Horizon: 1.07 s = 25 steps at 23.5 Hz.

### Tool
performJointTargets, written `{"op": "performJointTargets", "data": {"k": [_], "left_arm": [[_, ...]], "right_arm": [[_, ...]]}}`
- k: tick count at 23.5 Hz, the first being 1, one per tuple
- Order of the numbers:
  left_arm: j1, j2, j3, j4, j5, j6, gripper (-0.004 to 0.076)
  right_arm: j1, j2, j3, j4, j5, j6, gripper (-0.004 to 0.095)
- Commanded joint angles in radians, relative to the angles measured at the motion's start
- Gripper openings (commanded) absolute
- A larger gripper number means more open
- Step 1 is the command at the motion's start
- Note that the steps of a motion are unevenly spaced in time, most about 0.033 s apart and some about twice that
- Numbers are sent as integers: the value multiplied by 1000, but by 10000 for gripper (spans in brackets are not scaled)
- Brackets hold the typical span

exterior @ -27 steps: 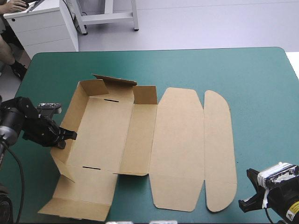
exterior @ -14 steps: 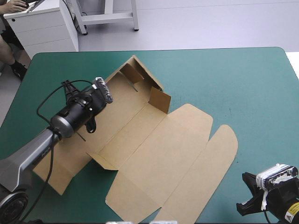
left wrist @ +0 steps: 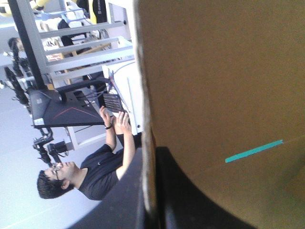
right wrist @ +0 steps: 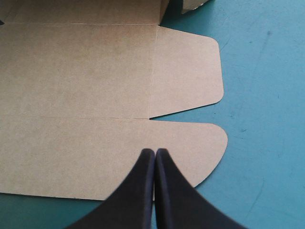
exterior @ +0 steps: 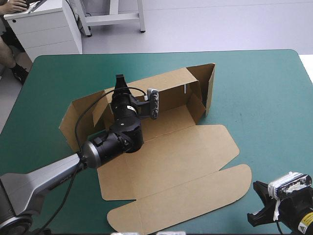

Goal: Fold the box

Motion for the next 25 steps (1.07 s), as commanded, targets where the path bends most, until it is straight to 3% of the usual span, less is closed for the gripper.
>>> {"op": "performJointTargets", "data": {"k": [1,4,7,14,19,25], "left_arm": [[-59,-39,47,204,-54,-156,-10],[-119,-48,167,492,-46,-395,-10],[-131,-48,240,640,-34,-479,-10],[-125,-46,244,642,-46,-528,-10],[-125,-46,240,642,-139,-548,-10],[-127,-46,240,640,-136,-555,-10]], "right_arm": [[-2,9,-24,-2,-58,-5,-20],[-2,9,-24,1,-58,-5,-20],[-2,9,-24,1,-58,-5,-20],[-2,9,-24,1,-58,-12,-20],[-2,9,-24,22,-58,-12,-20],[-2,9,-24,48,-58,-12,-20]]}}
